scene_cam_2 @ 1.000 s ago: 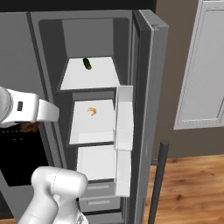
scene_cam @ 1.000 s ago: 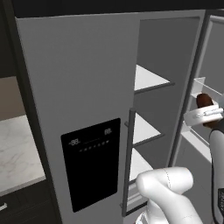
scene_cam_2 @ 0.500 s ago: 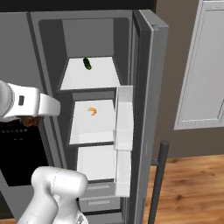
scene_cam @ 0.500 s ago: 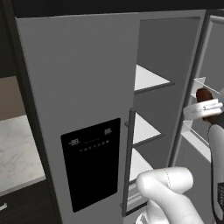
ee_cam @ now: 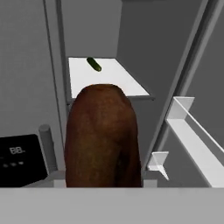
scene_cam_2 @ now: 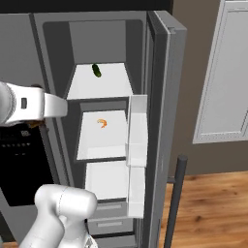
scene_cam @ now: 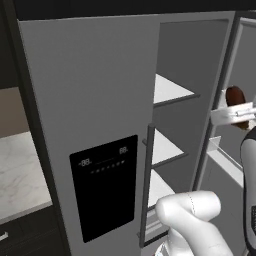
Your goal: Transport the chicken drumstick and sweet potato to the fridge. Place the chicken drumstick on the rack containing meat and place the sweet potato on the rack containing the vegetable, ensuring meats and vegetables are on different racks.
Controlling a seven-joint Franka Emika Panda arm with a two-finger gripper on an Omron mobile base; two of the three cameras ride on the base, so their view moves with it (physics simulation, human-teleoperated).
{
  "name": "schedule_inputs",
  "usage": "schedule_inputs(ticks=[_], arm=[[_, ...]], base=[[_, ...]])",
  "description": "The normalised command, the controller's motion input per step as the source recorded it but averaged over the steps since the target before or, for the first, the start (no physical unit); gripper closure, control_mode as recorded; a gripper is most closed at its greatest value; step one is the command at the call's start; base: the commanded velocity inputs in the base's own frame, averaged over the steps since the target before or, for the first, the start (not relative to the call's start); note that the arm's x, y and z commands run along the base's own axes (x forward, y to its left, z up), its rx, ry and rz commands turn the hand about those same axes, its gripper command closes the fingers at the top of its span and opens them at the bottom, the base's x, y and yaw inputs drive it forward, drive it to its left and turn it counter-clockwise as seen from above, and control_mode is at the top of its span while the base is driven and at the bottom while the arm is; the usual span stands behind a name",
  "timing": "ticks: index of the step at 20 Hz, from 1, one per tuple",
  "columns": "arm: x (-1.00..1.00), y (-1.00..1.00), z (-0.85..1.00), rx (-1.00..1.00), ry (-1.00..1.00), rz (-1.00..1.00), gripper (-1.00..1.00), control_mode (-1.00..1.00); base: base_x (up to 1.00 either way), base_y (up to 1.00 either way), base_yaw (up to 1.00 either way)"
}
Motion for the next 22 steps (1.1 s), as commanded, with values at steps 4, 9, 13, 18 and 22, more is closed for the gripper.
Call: schedule_inputs(ticks=[4,9,13,18,22], arm=[[0.45,0.00,0.00,0.02,-0.21,0.06,1.00,-1.00],[0.65,0.03,0.00,0.04,-0.15,0.04,1.00,-1.00],[0.52,0.00,0.00,0.04,-0.01,0.03,1.00,-1.00],[0.87,0.00,0.00,0.02,0.05,0.03,1.00,-1.00],[0.90,0.00,0.00,0.01,0.07,0.04,1.00,-1.00]], base=[[0.00,0.00,0.00],[0.00,0.00,0.00],[0.00,0.00,0.00],[0.00,0.00,0.00],[0.00,0.00,0.00]])
